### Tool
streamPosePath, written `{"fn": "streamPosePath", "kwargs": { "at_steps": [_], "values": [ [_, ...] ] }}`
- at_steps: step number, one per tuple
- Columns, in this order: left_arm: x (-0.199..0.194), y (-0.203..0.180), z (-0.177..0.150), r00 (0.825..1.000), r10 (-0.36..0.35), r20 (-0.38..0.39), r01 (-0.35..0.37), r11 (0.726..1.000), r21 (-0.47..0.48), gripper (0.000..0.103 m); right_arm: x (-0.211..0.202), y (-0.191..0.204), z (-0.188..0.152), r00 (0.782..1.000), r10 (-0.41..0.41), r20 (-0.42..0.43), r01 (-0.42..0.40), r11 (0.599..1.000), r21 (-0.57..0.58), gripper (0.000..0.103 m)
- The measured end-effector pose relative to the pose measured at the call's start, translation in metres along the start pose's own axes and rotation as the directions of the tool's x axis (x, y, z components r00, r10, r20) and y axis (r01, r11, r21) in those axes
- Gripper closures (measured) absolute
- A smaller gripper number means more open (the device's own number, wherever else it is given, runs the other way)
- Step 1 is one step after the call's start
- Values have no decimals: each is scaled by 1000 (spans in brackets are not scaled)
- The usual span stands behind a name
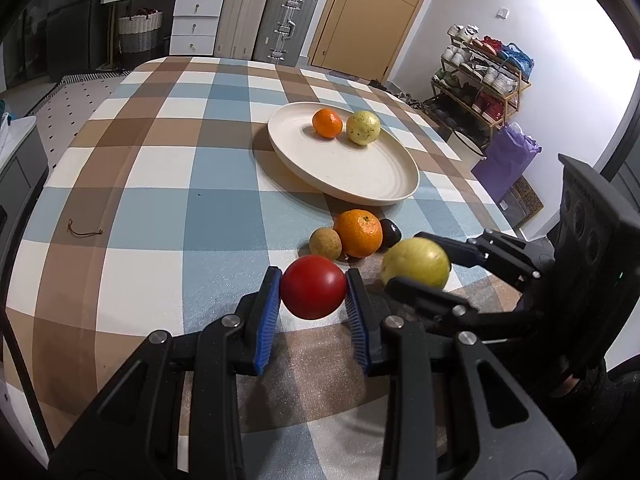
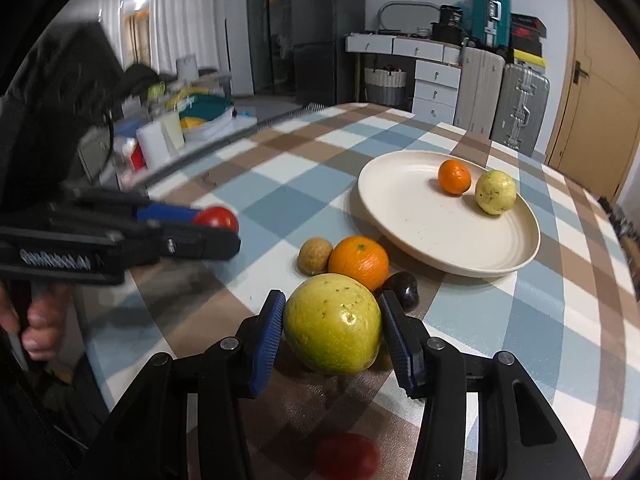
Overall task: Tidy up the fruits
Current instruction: 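Close the right gripper around another yellow-green fruit beside the kiwis, then carry the tomato with the left gripper while the right gripper carries the yellow-green fruit to the plate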
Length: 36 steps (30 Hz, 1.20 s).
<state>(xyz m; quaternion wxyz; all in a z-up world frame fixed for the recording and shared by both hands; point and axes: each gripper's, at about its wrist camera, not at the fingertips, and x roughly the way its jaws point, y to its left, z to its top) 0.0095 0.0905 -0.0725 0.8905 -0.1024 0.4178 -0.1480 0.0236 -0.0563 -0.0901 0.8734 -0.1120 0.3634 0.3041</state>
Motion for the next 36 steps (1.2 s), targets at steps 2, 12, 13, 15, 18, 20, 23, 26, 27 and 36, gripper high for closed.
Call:
{"fn": "streamPosePath", "kwargs": {
  "at_steps": [2,12,13,15,18,20,23,26,27,36],
  "values": [
    [2,0,0,1000,-1,-2,1,1000,-2,74,-5,-6,1,1000,20,21,-20,999,32,54],
    [21,-7,12,999,-15,-29,15,1000,8,74,-17,-44,0,986,115,123,-139,968,208,54],
    [23,-8,13,999,-17,-30,17,1000,8,74,-18,-48,0,984,123,131,-150,963,222,54],
    [26,-9,17,999,-20,-31,21,1000,7,74,-18,-56,1,979,144,148,-178,950,256,54],
    [29,-11,24,999,-26,-27,26,1000,8,74,-21,-67,1,969,174,178,-222,928,299,54],
    [30,-12,30,999,-26,-23,26,1000,10,74,-24,-75,3,961,186,203,-245,914,323,54],
    [34,-14,42,999,-30,-15,30,999,20,74,-28,-87,6,954,195,228,-268,896,354,54],
    [39,-17,55,999,-41,-12,42,999,24,74,-30,-96,11,950,195,242,-277,887,370,54],
    [42,-18,59,999,-45,-13,45,999,28,74,-30,-99,13,951,189,244,-272,887,374,54],
    [70,-29,104,997,-76,-25,77,996,48,74,-22,-123,32,953,171,249,-260,886,385,54]
  ]
}}
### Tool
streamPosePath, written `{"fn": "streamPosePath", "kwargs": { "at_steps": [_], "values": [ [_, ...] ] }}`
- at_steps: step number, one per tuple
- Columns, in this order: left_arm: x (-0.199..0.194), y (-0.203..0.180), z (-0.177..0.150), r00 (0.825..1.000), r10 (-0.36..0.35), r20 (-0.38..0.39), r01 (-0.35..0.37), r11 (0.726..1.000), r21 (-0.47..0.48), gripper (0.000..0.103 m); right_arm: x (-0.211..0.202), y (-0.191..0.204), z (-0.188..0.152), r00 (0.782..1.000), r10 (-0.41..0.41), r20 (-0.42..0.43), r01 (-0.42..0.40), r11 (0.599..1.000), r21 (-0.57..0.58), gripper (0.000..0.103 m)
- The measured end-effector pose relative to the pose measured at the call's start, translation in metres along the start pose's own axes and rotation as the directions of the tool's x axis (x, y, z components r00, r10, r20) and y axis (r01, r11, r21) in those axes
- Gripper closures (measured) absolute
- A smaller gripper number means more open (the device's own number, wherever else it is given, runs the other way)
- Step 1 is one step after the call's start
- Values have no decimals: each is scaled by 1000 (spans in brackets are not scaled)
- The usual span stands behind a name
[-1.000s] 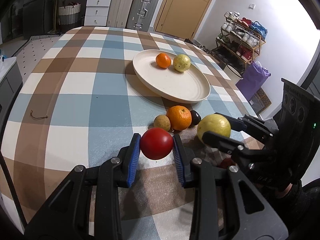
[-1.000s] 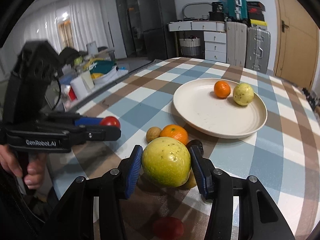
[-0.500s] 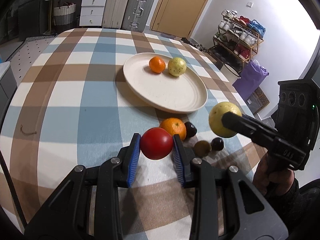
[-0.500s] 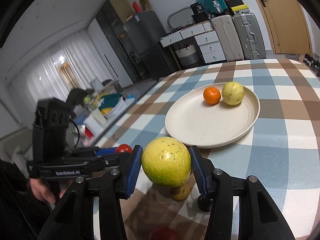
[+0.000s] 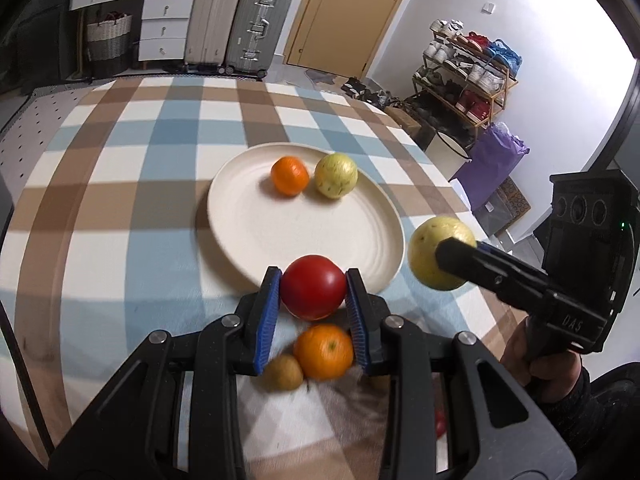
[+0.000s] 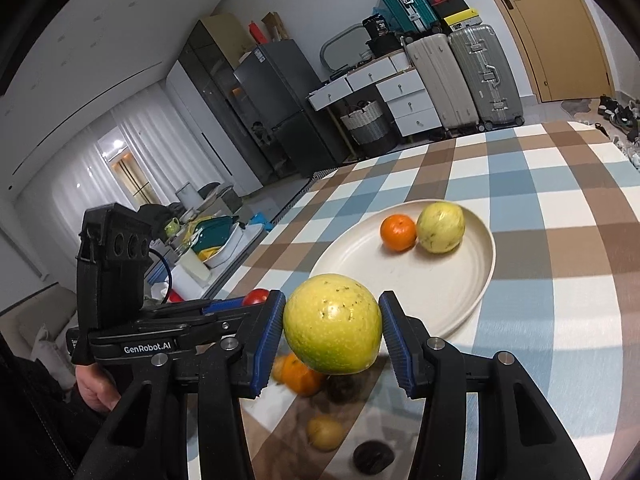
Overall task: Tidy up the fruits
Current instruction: 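Carry the tomato with the left gripper while the right gripper carries the yellow-green fruit to the plate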
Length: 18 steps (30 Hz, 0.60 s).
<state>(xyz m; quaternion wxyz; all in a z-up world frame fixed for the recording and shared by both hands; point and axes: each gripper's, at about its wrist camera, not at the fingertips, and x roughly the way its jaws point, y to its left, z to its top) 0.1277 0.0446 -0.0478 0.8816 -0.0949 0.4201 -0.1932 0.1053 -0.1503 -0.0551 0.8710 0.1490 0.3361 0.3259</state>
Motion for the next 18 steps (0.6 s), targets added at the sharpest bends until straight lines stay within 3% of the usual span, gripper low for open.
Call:
{"fn": "streamPosePath", "kwargs": {
  "at_steps": [18],
  "values": [
    [82,-1,60,993,-20,-118,18,1000,-12,74,40,-52,40,998,-44,-53,48,997,68,54]
  ]
}}
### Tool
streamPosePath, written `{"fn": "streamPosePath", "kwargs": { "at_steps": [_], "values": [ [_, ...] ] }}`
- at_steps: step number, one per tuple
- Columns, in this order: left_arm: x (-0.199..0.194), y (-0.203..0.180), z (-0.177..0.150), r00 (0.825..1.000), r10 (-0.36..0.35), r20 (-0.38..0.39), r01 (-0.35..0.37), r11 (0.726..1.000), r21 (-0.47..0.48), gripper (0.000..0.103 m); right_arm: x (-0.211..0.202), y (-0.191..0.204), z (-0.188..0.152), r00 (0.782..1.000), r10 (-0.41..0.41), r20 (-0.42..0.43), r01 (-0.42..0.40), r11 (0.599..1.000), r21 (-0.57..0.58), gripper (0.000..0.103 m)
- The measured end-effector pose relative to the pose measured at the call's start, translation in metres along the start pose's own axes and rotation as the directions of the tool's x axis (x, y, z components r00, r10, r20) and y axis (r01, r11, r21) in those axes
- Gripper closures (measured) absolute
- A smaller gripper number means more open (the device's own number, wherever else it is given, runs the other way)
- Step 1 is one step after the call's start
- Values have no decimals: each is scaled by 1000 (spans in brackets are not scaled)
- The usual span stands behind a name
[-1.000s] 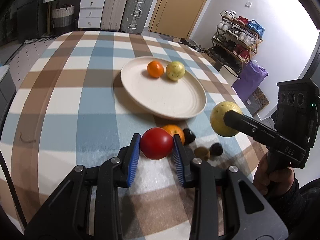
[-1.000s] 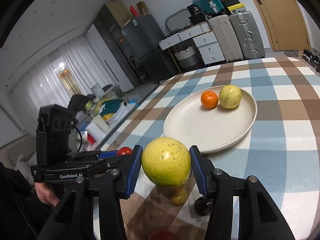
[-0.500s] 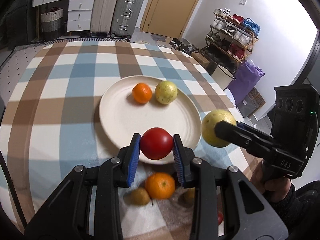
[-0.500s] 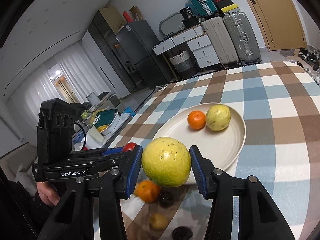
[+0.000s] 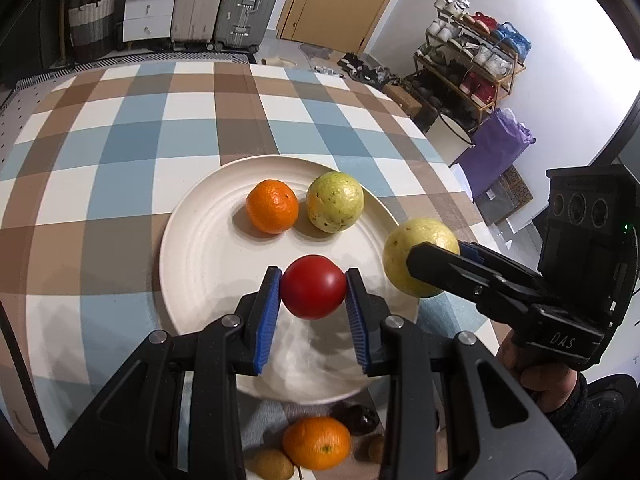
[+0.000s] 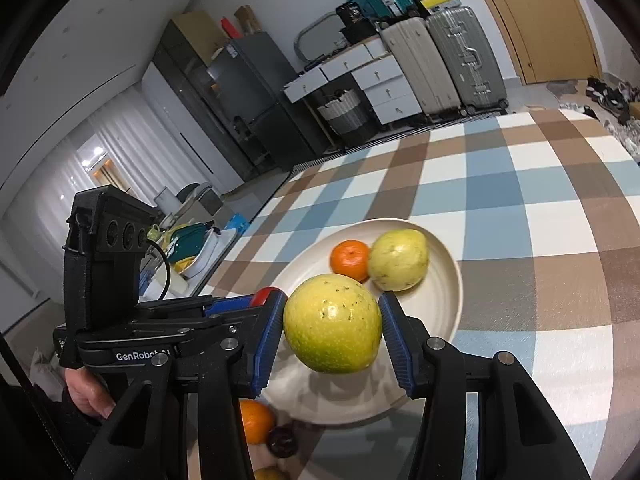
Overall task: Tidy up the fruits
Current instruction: 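Carry the tomato with the left gripper while the right gripper carries the yellow-green fruit to the plate, then open the left gripper to drop the tomato while the right gripper lowers its fruit onto the plate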
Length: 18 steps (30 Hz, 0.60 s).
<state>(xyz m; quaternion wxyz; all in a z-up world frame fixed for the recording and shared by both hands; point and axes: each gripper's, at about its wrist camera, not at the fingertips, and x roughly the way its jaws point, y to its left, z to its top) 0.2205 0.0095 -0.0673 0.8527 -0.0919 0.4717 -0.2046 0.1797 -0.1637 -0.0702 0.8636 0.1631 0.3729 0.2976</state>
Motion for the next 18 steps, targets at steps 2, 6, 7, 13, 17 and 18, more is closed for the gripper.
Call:
{"fn": "streamPosePath", "kwargs": {
  "at_steps": [2,6,7,13,17,18],
  "values": [
    [8,-1,5,1000,-6,-11,6,1000,-3,74,5,-6,2,1000,1,-7,-1,1000,12,54],
    [18,-4,11,1000,0,-18,0,1000,9,74,13,-10,4,1000,-7,-25,7,1000,12,54],
    [21,-5,12,1000,0,-21,0,1000,9,74,15,-11,5,1000,-7,-29,8,1000,11,54],
    [34,-4,17,999,-2,-43,2,1000,3,74,20,-17,6,999,-18,-37,19,1000,19,54],
    [42,-3,22,999,-8,-50,7,1000,-3,74,21,-22,5,999,-35,-40,36,999,28,54],
    [43,-3,23,999,-10,-51,9,1000,-3,74,21,-23,4,998,-39,-40,40,999,29,54]
  ]
}}
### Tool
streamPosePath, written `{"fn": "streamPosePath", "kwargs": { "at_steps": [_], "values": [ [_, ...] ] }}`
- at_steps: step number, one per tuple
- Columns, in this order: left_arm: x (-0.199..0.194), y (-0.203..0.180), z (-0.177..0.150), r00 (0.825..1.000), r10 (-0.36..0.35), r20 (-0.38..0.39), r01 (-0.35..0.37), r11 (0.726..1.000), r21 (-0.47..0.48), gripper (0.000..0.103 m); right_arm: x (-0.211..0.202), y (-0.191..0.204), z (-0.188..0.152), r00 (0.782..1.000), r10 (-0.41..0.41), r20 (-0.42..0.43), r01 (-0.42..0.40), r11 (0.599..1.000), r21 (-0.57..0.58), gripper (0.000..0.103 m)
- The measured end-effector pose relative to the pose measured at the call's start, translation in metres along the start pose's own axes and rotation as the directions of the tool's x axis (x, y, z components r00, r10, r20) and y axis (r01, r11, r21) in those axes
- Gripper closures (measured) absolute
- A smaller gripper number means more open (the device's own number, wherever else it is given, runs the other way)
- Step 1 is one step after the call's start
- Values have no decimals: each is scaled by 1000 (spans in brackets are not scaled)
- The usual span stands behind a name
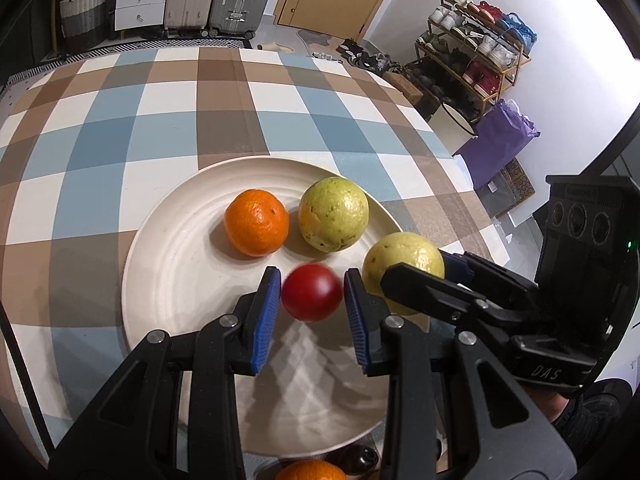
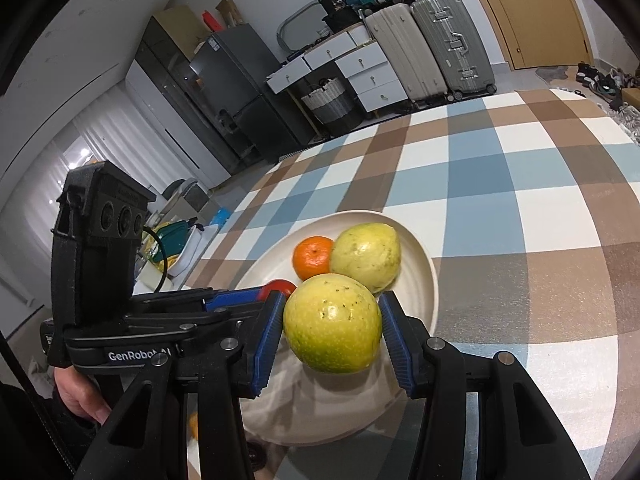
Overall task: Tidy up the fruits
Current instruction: 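Open the left gripper to drop the tomato while the right gripper lowers its fruit onto the plate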
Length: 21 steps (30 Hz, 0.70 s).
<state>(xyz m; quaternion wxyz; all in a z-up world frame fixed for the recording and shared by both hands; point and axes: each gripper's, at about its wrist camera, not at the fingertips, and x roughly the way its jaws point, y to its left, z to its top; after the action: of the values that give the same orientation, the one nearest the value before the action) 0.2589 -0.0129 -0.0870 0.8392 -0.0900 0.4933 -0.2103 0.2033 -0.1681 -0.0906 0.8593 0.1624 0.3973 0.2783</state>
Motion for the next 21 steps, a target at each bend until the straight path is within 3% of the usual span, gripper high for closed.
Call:
{"fn": "streamPosePath", "kwargs": {
  "at_steps": [8,12,21],
  "values": [
    [1,-5,3,1000,2,12,-2,1000,2,74,0,-6,-1,1000,-26,14,26,1000,10,53],
    [-9,-5,-1,1000,6,27,-6,1000,-5,74,-10,-3,1,998,-12,63,12,1000,-1,44],
    [-41,-7,-18,997,41,67,-42,999,7,74,-27,13,1,995,-9,102,11,1000,-25,43]
  ]
}}
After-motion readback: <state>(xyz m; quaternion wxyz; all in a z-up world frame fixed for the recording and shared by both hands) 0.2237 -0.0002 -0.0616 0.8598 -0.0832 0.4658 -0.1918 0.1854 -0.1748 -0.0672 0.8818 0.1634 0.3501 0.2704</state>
